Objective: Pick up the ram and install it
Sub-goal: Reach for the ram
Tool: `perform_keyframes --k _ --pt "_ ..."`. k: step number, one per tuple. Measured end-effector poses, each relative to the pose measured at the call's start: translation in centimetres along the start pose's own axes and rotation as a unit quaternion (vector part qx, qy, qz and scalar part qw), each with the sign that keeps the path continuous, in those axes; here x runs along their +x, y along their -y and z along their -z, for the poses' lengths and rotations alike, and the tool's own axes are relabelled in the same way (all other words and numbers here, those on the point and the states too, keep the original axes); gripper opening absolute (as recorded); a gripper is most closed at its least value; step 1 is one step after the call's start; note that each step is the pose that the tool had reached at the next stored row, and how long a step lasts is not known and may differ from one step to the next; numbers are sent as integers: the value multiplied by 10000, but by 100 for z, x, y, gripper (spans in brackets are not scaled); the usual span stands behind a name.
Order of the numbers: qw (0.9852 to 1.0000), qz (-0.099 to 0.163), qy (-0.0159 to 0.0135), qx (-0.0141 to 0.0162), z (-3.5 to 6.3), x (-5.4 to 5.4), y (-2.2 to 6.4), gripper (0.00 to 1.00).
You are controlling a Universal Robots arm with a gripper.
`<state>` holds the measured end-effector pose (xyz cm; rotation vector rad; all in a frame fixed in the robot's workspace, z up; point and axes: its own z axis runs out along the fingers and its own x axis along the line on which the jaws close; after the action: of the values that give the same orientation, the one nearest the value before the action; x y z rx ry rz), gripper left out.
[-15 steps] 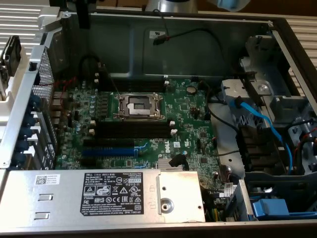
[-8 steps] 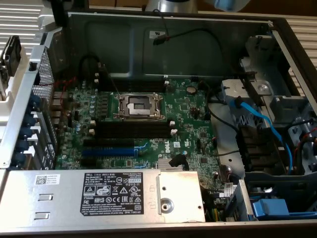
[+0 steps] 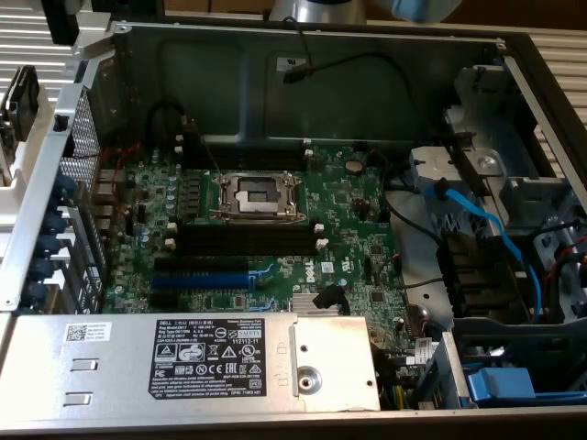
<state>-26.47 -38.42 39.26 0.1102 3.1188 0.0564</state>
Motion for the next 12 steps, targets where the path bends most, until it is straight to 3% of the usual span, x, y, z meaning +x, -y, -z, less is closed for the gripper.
perform_keyframes --k 12 --pt "10000 0 0 0 18 547 4 10"
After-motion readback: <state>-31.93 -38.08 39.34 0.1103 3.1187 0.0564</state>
